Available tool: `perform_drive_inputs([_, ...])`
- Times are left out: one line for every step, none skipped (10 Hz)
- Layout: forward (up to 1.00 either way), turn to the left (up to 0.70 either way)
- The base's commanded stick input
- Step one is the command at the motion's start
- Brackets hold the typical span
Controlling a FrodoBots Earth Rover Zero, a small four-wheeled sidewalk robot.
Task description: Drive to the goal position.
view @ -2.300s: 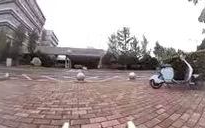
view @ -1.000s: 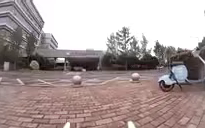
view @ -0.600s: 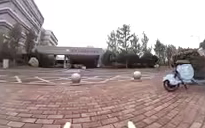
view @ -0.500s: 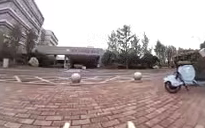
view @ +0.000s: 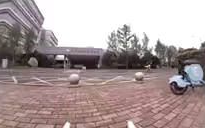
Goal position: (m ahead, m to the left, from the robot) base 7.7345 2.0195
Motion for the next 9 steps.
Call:
perform_drive_inputs([0.45,0.0])
perform_drive_inputs([0.45,0.0])
perform_drive_inputs([0.45,-0.09])
perform_drive_inputs([0.45,-0.18])
perform_drive_inputs([0.45,-0.27])
perform_drive_inputs([0.45,-0.27])
perform_drive_inputs([0.45,-0.27])
perform_drive_inputs([0.45,-0.27])
perform_drive_inputs([0.45,-0.27])
